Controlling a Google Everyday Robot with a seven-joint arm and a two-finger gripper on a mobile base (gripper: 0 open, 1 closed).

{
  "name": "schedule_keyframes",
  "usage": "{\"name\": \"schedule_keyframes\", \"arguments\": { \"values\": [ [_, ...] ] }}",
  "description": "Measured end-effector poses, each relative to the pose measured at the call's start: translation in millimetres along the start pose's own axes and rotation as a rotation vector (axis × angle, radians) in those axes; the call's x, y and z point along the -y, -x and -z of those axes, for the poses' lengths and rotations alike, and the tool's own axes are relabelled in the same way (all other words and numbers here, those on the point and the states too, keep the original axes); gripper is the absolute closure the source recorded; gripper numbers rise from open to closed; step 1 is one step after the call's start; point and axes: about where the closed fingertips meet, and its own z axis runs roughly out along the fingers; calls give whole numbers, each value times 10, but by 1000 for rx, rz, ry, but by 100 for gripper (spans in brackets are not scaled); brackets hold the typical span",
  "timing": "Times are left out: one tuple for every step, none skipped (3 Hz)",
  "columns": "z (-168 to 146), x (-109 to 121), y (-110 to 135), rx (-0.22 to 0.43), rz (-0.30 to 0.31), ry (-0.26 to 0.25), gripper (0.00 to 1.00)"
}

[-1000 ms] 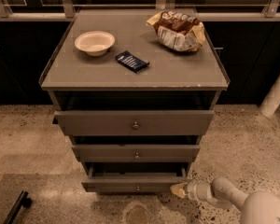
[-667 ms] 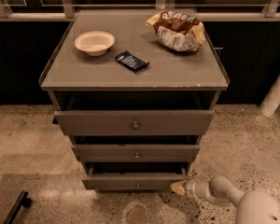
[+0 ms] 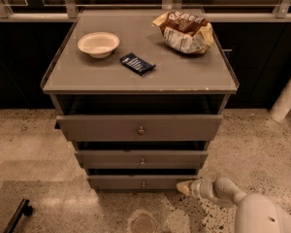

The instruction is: Close bottom drawer

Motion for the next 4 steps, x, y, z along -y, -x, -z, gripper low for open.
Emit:
{"name": "schedule_keyframes", "arguments": {
  "values": [
    [-37, 66, 109, 7, 9, -21, 100],
    [-27, 37, 84, 7, 8, -21, 100],
    [271, 28, -258, 4, -82, -2, 100],
    [299, 34, -280, 7, -87, -2, 81]
  ]
}}
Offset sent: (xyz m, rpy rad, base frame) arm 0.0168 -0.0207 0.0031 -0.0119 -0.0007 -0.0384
